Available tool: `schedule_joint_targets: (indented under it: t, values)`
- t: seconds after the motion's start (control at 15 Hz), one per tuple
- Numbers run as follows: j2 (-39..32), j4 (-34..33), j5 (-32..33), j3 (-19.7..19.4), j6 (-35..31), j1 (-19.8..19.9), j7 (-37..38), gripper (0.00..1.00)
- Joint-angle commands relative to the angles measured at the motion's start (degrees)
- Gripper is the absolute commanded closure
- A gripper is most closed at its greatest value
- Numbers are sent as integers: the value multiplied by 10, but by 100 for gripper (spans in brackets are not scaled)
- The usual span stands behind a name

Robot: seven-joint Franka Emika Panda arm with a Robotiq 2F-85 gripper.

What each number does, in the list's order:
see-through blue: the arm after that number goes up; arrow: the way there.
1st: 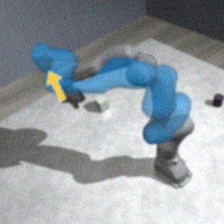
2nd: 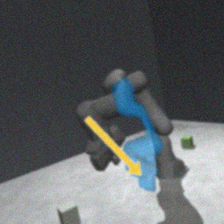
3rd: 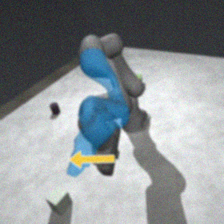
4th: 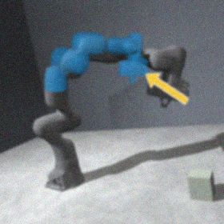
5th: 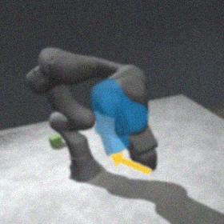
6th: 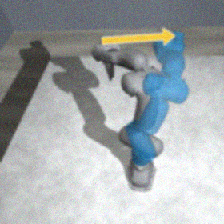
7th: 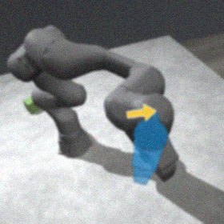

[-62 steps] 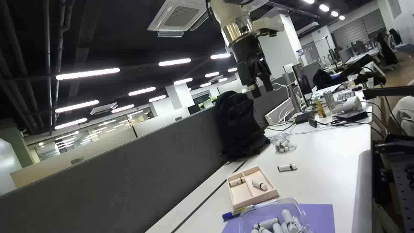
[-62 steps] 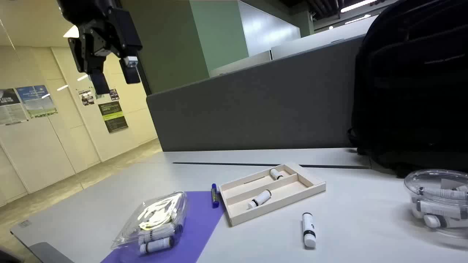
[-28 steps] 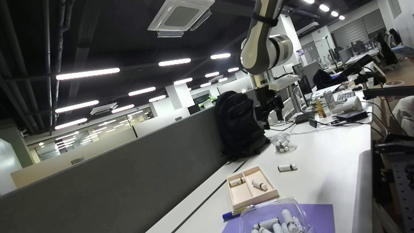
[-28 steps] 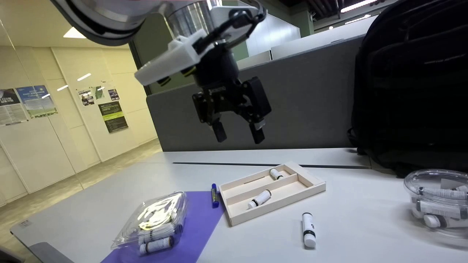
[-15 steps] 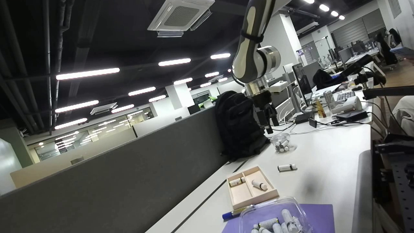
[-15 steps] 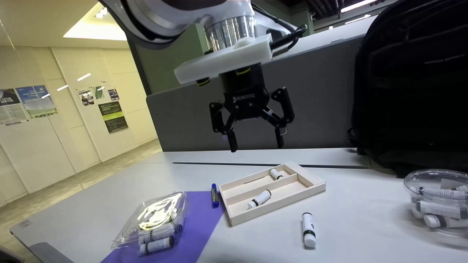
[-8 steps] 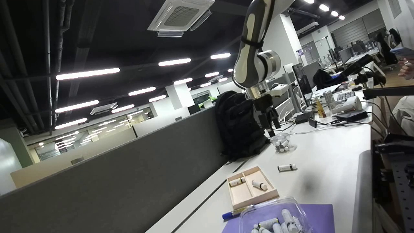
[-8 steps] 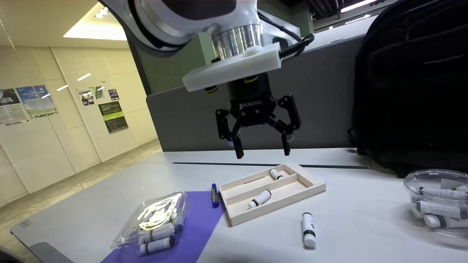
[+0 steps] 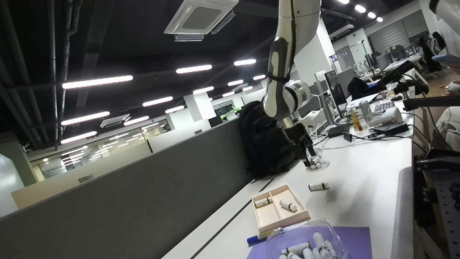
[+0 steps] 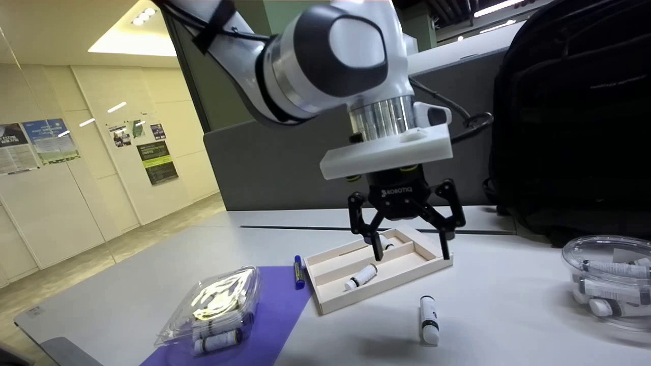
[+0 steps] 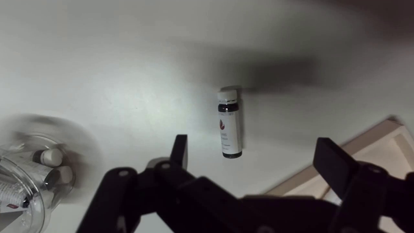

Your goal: Pick the object and put it in the upper segment of the box

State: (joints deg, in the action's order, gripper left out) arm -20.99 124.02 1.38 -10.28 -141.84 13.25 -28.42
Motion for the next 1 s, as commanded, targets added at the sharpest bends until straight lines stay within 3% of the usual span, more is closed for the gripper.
schedule_joint_targets:
  t: [0.0,0.8,0.87,0.93]
  values:
    - [-69,-62,17,10,0,16,18,0]
    - [-172,-138,28,25,26,32,21,0]
    - [-176,-142,29,26,28,33,20,25]
    - [-180,-145,29,27,30,33,20,25]
